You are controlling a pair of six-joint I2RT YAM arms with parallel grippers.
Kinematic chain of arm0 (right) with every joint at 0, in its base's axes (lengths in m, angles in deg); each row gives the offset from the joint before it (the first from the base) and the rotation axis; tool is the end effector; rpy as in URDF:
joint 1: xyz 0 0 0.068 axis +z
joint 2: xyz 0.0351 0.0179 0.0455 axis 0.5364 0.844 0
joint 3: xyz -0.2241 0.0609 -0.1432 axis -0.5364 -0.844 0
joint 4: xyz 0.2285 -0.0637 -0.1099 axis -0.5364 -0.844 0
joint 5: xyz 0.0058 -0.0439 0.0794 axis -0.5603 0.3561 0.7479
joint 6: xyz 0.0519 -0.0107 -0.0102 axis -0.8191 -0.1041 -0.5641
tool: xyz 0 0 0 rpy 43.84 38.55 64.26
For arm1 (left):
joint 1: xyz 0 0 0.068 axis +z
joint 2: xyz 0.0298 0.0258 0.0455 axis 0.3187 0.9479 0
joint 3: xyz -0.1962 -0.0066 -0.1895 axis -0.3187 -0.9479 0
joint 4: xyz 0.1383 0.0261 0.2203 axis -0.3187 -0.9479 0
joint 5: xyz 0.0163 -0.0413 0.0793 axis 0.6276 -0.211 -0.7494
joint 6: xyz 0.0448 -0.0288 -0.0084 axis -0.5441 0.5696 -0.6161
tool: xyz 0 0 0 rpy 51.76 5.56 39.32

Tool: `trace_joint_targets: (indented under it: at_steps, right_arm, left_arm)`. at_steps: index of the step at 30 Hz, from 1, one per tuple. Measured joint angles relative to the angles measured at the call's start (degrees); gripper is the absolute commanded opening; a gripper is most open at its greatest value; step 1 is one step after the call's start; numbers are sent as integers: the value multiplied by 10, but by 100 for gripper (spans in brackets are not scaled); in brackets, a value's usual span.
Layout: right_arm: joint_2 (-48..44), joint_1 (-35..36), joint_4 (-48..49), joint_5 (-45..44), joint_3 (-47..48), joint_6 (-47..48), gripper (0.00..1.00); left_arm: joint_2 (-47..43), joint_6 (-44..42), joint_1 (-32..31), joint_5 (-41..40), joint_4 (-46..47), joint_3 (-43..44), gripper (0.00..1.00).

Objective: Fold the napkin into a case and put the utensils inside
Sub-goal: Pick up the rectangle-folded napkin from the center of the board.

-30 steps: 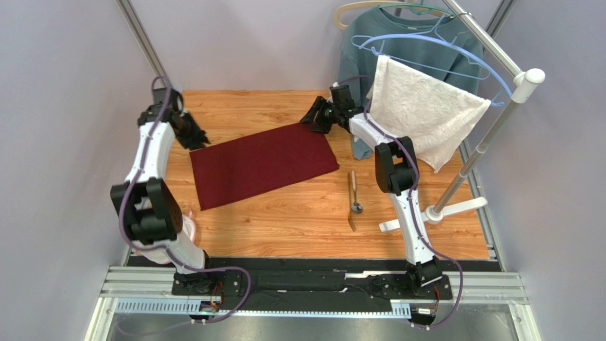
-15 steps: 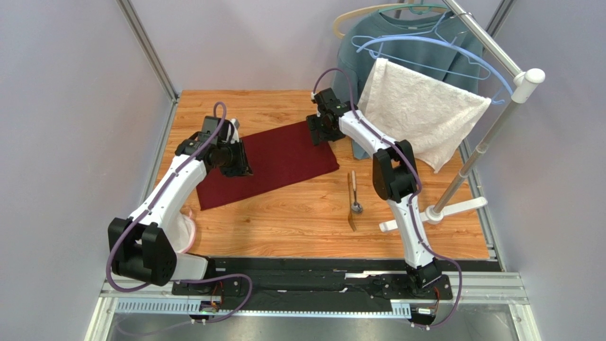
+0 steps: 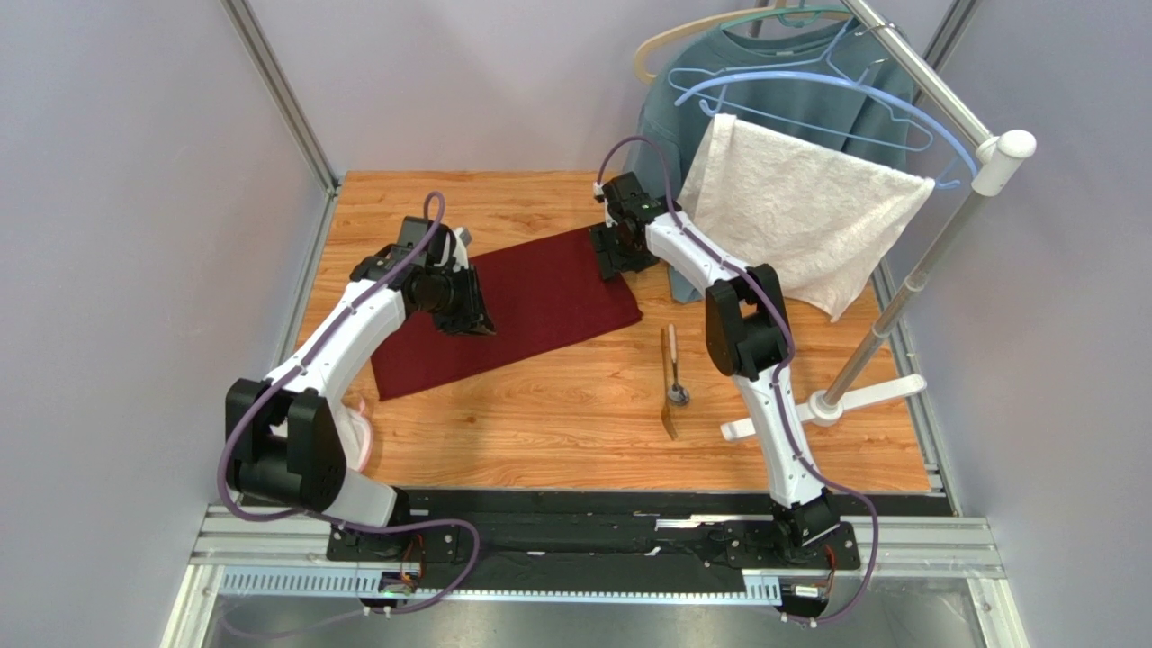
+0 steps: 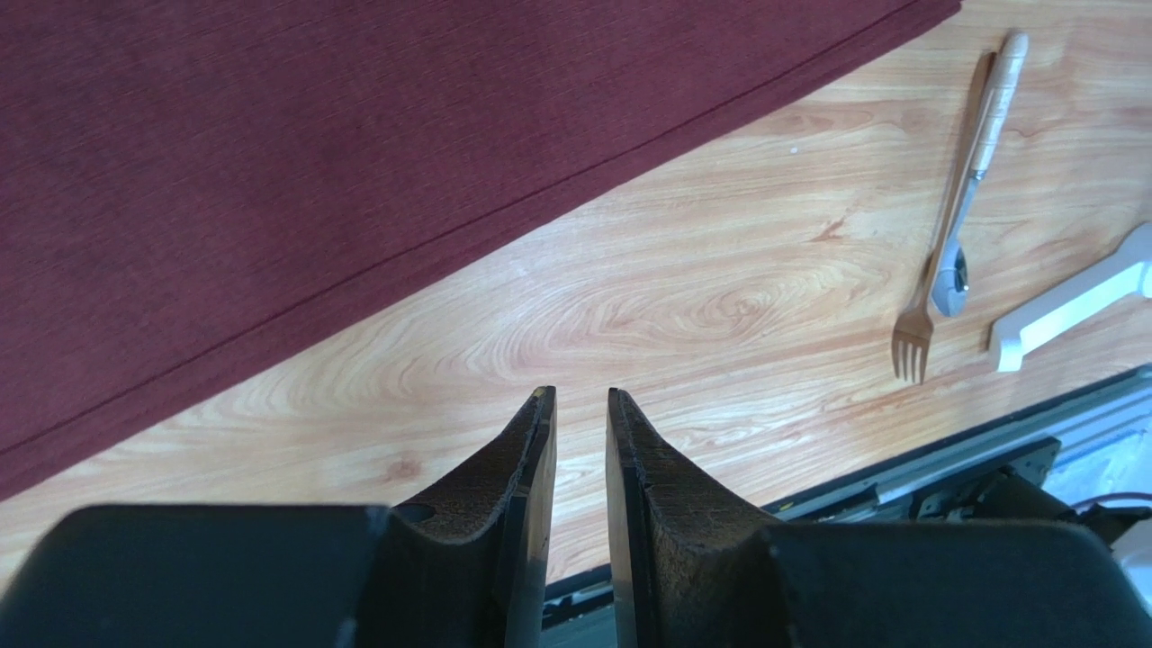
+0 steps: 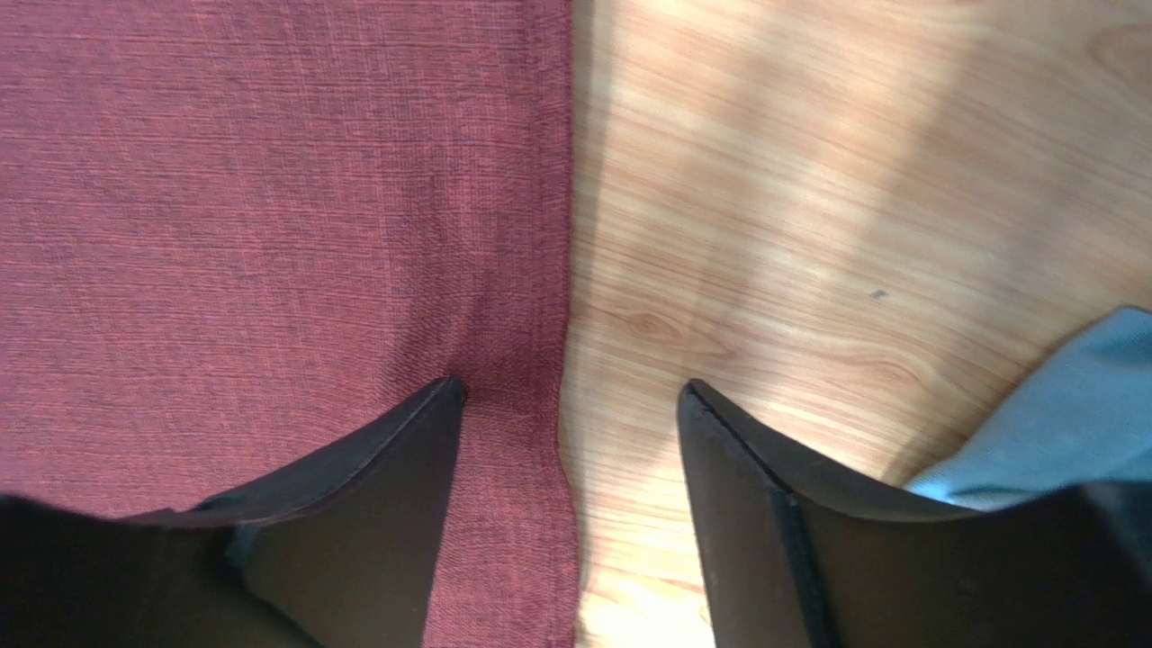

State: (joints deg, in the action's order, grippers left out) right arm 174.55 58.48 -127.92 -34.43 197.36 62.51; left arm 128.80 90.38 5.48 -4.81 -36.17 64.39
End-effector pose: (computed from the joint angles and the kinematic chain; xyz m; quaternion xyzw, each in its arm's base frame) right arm 0.4751 0.2303 0.1657 -0.1845 0.9555 0.0371 0.2271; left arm 0.2848 -0.0767 0.2672 -0.0636 0.9523 -0.2189 0.2026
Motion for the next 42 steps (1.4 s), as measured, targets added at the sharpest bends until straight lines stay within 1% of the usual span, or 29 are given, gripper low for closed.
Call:
trace_joint_targets:
  at_steps: [1,3,4,6,7,8,9,13,15,18,21,24,27,31,35,42]
  right_arm:
    - [0,2,5,0,-2,0,56]
    - [0,5,12,2,-4,-1,51]
    - [0,6,18,5,-7,-2,44]
    - [-6,9,32,8,-19,-6,38]
    - [-9,9,39,12,-26,-7,29]
    - [-14,9,51,18,-37,-10,25]
    - [-17,8,60,25,-46,-13,23]
    - [-26,2,89,60,-68,-23,5]
    - [-26,-3,93,77,-69,-29,0]
    - [-26,-9,94,92,-69,-35,0]
    - [-31,-11,95,96,-74,-35,0]
    - [-47,-11,93,89,-95,-34,0]
    - [-78,-12,83,74,-127,-30,0]
    - [-116,-16,80,67,-140,-28,0]
    - [-143,-19,82,67,-139,-26,0]
    - [-145,-23,81,67,-140,-26,0]
  left_arm:
    - [8,0,0,4,2,5,27]
    - [27,3,0,14,7,18,27]
    - [36,3,0,18,9,25,27]
    - [54,6,0,28,11,41,27]
    - [61,8,0,30,13,47,27]
    - [67,10,0,34,14,53,27]
    - [71,12,0,38,16,58,27]
    - [80,16,0,47,19,71,27]
    - [88,20,0,54,24,76,26]
    - [116,36,0,69,39,82,23]
    - [174,69,-2,87,68,99,20]
    - [234,115,-5,83,101,112,19]
    - [269,155,-7,70,116,123,19]
    - [295,195,-9,59,134,157,18]
    - [306,213,-17,57,150,187,18]
    - [324,223,-31,61,156,203,18]
